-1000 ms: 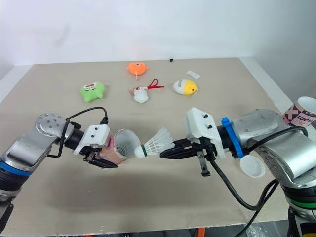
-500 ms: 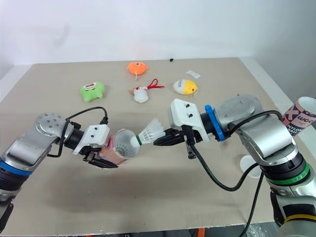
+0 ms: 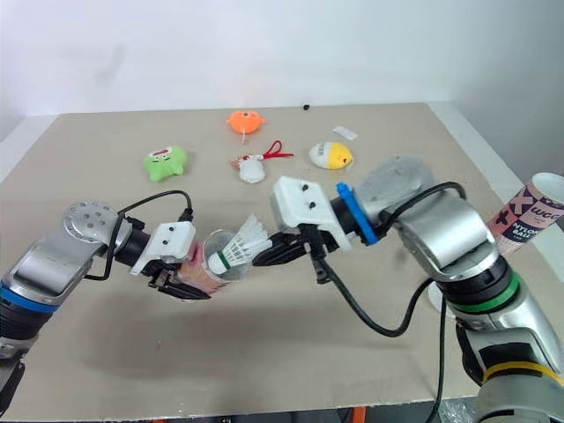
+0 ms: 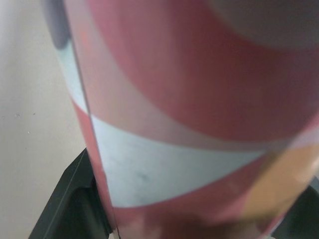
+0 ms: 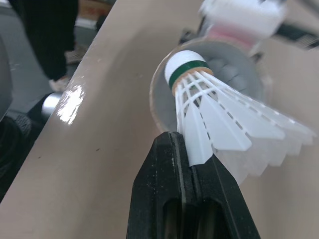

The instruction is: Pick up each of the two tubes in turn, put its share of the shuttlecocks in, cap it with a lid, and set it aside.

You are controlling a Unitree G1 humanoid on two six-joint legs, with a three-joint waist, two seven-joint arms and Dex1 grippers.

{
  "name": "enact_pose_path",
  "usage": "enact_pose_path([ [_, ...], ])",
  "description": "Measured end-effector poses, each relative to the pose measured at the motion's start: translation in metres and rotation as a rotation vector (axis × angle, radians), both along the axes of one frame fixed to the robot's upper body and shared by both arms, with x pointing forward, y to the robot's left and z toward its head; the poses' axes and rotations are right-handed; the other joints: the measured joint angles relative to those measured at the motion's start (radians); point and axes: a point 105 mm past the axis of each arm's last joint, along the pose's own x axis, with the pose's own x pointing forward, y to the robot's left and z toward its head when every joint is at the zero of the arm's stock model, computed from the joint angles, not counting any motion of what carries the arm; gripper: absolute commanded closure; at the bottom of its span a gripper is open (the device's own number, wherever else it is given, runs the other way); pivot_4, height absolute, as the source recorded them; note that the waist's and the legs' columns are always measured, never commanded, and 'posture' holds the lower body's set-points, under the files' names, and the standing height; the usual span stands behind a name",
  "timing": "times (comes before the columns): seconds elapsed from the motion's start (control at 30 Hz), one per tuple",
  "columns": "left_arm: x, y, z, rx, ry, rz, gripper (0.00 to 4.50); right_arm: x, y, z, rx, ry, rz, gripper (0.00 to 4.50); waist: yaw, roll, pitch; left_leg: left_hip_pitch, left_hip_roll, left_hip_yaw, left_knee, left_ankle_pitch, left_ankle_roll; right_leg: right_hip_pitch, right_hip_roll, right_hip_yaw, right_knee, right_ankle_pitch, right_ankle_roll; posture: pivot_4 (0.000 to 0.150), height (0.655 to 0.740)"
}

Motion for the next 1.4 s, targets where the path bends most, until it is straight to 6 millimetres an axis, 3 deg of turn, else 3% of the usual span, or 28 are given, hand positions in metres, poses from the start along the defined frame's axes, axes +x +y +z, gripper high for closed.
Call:
enact_pose_path([
  [0.3, 0.000, 0.000, 0.000, 0.001, 0.002, 0.004, 1.45, 0.013, 0.008, 0.001, -0.042, -0.045, 0.026, 4.37, 0.000, 0.000, 0.000, 0.000, 0.000, 0.000, 0.000, 0.000, 0.000, 0.000, 0.000, 0.000, 0.000, 0.000, 0.000, 0.150, 0.7400],
  [0.4, 0.000, 0.000, 0.000, 0.000, 0.002, 0.004, 1.45, 0.008, 0.013, 0.004, -0.026, -0.007, 0.060, 3.54, 0.000, 0.000, 0.000, 0.000, 0.000, 0.000, 0.000, 0.000, 0.000, 0.000, 0.000, 0.000, 0.000, 0.000, 0.000, 0.150, 0.7400],
  [0.5, 0.000, 0.000, 0.000, 0.000, 0.001, 0.003, 1.45, -0.002, 0.015, 0.012, 0.032, 0.094, 0.105, 1.93, 0.000, 0.000, 0.000, 0.000, 0.000, -0.001, 0.000, 0.000, 0.000, 0.000, 0.000, 0.000, 0.000, 0.000, 0.000, 0.150, 0.7400],
  [0.53, 0.000, 0.000, 0.000, -0.001, 0.001, 0.003, 1.45, -0.004, 0.015, 0.017, 0.053, 0.115, 0.113, 1.77, 0.000, 0.000, 0.000, 0.000, 0.000, -0.001, 0.000, 0.000, 0.000, 0.000, 0.000, 0.000, 0.000, 0.000, 0.000, 0.150, 0.7400],
  [0.6, 0.000, 0.000, 0.000, -0.001, 0.001, 0.002, 1.45, -0.008, 0.014, 0.030, 0.097, 0.141, 0.129, 0.53, 0.000, 0.000, 0.000, 0.000, 0.000, -0.001, 0.000, 0.000, 0.000, 0.000, -0.001, -0.001, 0.000, 0.000, 0.000, 0.150, 0.7400],
  [0.63, 0.000, 0.000, 0.000, -0.002, 0.001, 0.001, 1.45, -0.010, 0.013, 0.035, 0.116, 0.148, 0.133, 0.14, 0.000, 0.000, 0.000, 0.000, 0.000, -0.001, 0.000, 0.000, 0.000, 0.000, -0.001, -0.001, 0.000, 0.000, 0.000, 0.150, 0.7400],
  [0.67, 0.000, 0.000, 0.000, -0.002, 0.000, 0.001, 1.45, -0.011, 0.012, 0.039, 0.133, 0.162, 0.133, 0.06, 0.000, 0.000, 0.000, 0.000, 0.000, -0.001, 0.000, 0.000, 0.000, 0.001, -0.001, -0.001, 0.000, 0.000, 0.000, 0.150, 0.7400],
  [0.8, 0.000, -0.001, 0.000, -0.003, -0.001, 0.000, 1.45, -0.008, 0.006, 0.052, 0.209, 0.208, 0.087, 0.06, 0.001, 0.000, 0.000, 0.000, -0.001, -0.002, 0.000, 0.000, 0.000, 0.001, -0.001, -0.001, 0.000, 0.000, 0.000, 0.150, 0.7400],
  [0.9, 0.000, -0.002, 0.000, -0.007, -0.003, -0.001, 1.45, 0.001, -0.011, 0.061, 0.264, 0.186, -0.020, 0.06, 0.003, 0.000, 0.000, -0.001, -0.002, -0.002, 0.000, 0.000, 0.000, 0.001, -0.003, -0.002, 0.000, 0.000, 0.000, 0.150, 0.7400],
  [1.07, -0.002, -0.003, 0.000, -0.013, -0.007, -0.003, 1.45, 0.010, -0.046, 0.043, 0.271, 0.185, -0.223, 0.06, 0.002, 0.000, 0.000, -0.002, -0.007, -0.003, -0.001, 0.000, 0.000, 0.001, -0.007, -0.002, 0.000, -0.001, 0.000, 0.150, 0.7400],
  [1.17, -0.002, -0.001, -0.001, -0.010, -0.008, 0.002, 1.45, 0.008, -0.049, 0.038, 0.270, 0.150, -0.275, 0.06, 0.001, 0.000, 0.000, -0.002, -0.007, -0.004, -0.001, 0.000, 0.000, 0.001, -0.007, -0.002, 0.000, -0.002, 0.002, 0.150, 0.7400],
  [1.27, -0.001, -0.001, -0.001, -0.011, -0.010, 0.002, 1.45, 0.011, -0.046, 0.043, 0.310, 0.130, -0.332, 1.34, -0.001, -0.001, 0.000, -0.001, -0.007, -0.006, 0.000, 0.000, 0.001, 0.002, -0.007, -0.002, 0.000, -0.001, 0.004, 0.150, 0.7400],
  [1.3, -0.001, -0.002, -0.001, -0.012, -0.013, -0.004, 1.45, 0.006, -0.040, 0.043, 0.330, 0.165, -0.304, 1.50, -0.001, -0.001, 0.000, -0.001, -0.007, -0.006, 0.000, 0.001, 0.002, 0.002, -0.007, -0.002, 0.000, 0.000, 0.004, 0.150, 0.7400],
  [1.37, 0.000, -0.003, -0.001, -0.013, -0.015, -0.009, 1.45, -0.003, -0.033, 0.043, 0.336, 0.205, -0.253, 2.50, -0.001, -0.001, 0.000, -0.001, -0.007, -0.006, 0.000, 0.001, 0.002, 0.002, -0.007, -0.003, 0.000, 0.000, 0.004, 0.150, 0.7400],
  [1.4, 0.001, -0.003, -0.001, -0.012, -0.013, -0.010, 1.45, -0.005, -0.032, 0.043, 0.332, 0.215, -0.240, 2.66, -0.001, -0.001, 0.000, -0.001, -0.007, -0.007, 0.000, 0.001, 0.002, 0.002, -0.007, -0.003, 0.000, 0.000, 0.004, 0.150, 0.7400],
])
